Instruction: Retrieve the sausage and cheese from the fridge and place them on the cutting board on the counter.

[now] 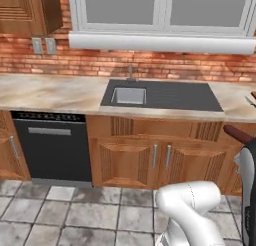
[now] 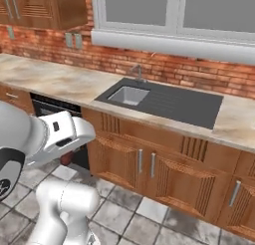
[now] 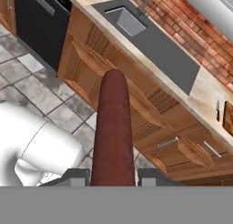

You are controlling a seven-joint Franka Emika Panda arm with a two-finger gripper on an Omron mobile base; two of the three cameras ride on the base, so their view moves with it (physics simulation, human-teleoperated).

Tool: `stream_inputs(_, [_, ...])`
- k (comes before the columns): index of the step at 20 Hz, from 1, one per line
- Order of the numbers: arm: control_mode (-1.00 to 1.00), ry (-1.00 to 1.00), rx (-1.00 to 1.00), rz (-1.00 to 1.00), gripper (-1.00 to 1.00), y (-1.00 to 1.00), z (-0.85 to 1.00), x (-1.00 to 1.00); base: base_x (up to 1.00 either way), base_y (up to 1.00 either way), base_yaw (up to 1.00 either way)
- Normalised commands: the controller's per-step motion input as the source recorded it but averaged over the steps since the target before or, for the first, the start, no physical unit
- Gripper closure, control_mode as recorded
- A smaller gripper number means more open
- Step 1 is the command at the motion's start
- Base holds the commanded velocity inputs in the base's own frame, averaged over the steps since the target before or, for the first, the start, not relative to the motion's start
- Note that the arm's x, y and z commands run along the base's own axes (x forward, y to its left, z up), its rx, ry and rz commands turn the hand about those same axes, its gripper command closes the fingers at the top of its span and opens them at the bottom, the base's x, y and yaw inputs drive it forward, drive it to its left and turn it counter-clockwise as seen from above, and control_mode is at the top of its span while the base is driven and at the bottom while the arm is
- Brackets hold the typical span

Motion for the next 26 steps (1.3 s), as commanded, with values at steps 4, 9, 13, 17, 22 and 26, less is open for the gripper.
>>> stream_inputs(4, [1.0,0.0,0.0,0.0,1.0,0.0,0.0,0.0,0.05,-1.0,-0.21])
stream_inputs(9, [1.0,0.0,0.0,0.0,1.0,0.0,0.0,0.0,0.2,-1.0,-0.25])
stream_inputs(13, [1.0,0.0,0.0,0.0,1.0,0.0,0.0,0.0,0.37,-1.0,-0.21])
stream_inputs(17, [1.0,0.0,0.0,0.0,1.0,0.0,0.0,0.0,0.54,-0.71,-0.19])
stream_inputs(22, [1.0,0.0,0.0,0.0,1.0,0.0,0.0,0.0,0.34,-0.08,-0.11])
stream_inputs(26, [1.0,0.0,0.0,0.0,1.0,0.0,0.0,0.0,0.43,-0.24,-0.17])
